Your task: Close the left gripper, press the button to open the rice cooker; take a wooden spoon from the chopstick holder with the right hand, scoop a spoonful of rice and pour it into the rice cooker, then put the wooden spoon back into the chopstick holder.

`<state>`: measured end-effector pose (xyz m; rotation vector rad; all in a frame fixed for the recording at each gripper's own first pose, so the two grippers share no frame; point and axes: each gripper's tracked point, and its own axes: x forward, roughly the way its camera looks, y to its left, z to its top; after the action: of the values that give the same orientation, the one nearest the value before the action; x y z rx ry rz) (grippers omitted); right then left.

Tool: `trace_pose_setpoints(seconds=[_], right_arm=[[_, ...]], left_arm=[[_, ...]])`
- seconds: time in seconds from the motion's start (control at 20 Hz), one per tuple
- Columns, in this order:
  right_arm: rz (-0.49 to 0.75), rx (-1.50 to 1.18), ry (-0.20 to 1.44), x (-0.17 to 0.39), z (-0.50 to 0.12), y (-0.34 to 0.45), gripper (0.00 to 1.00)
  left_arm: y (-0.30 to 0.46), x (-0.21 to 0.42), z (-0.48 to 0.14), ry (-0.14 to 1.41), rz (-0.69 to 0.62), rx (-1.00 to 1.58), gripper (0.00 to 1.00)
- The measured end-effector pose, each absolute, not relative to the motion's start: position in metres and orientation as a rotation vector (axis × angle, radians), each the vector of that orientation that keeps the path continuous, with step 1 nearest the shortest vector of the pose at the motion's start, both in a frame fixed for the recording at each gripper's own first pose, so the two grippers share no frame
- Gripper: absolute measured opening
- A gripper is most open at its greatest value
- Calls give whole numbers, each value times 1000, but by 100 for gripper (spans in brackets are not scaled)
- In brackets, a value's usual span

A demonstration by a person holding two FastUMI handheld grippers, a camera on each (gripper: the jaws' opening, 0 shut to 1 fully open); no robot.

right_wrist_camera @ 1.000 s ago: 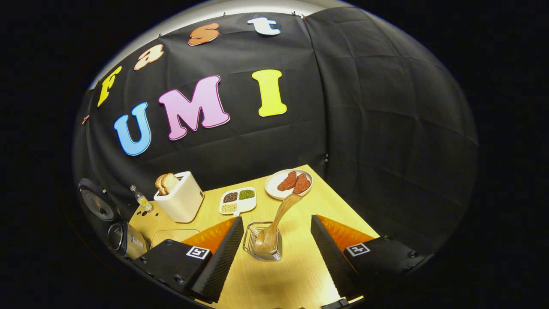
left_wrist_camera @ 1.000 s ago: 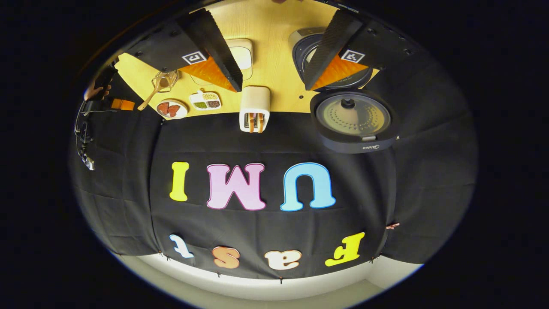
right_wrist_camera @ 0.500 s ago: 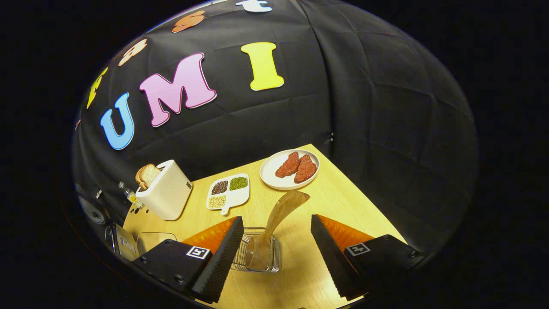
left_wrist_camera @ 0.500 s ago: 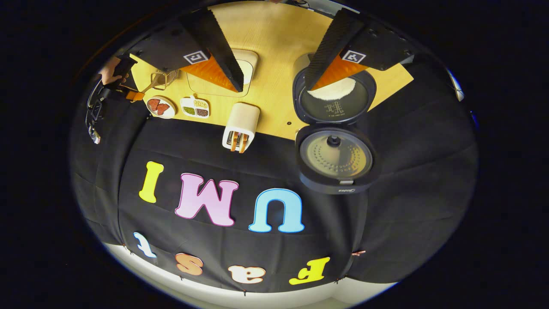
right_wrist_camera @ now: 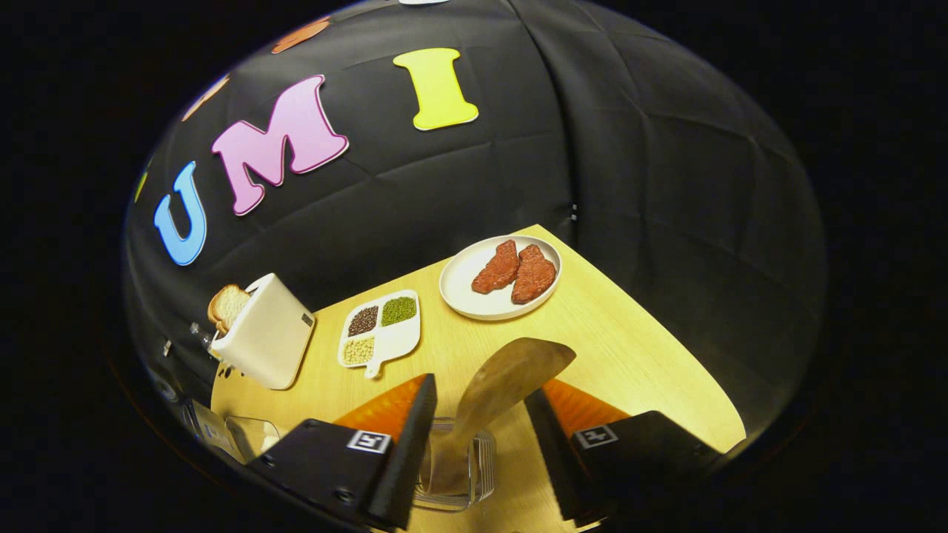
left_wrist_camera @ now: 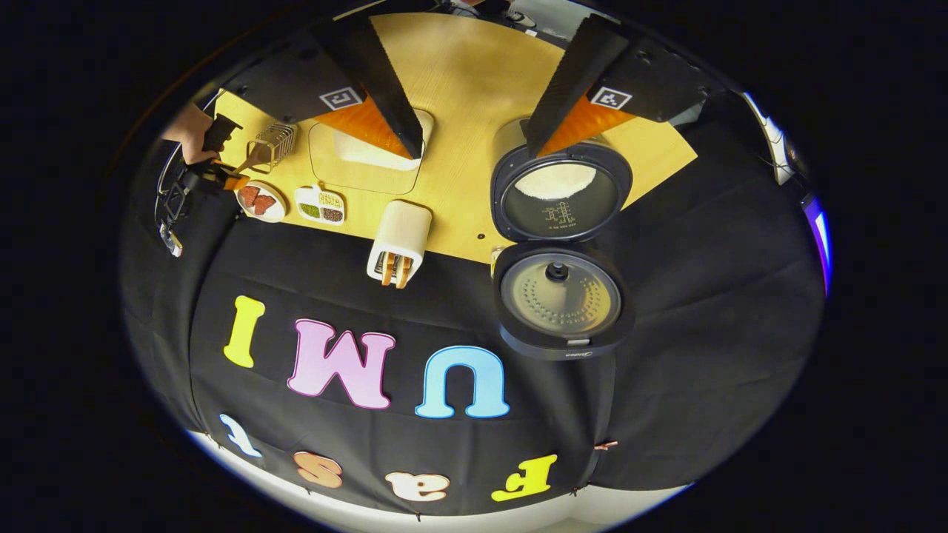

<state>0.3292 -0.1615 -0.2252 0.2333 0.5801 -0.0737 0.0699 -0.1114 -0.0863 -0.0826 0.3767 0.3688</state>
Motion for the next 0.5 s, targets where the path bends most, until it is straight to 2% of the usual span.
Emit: trace_pose_setpoints(seconds=[0.05,0.1,0.15,0.2,0.3,0.4,0.5], right_arm=[[-80,234,584,329,-229,-161,62],[-82,229,584,330,-230,-162,64],[-76,229,582,331,-229,-160,53],[-60,238,578,333,-230,-156,53],[-45,259,585,331,-227,-150,25],[-45,300,606,329,-227,-143,25],[-49,300,587,329,-219,-141,19]], left_arm=[[-112,69,-90,384,369,-82,96],[-113,68,-94,392,370,-79,96],[-114,67,-98,401,367,-75,96],[-113,69,-100,402,369,-70,96],[-116,70,-104,409,362,-74,96],[-118,71,-105,411,352,-70,96],[-119,72,-103,408,345,-58,96]])
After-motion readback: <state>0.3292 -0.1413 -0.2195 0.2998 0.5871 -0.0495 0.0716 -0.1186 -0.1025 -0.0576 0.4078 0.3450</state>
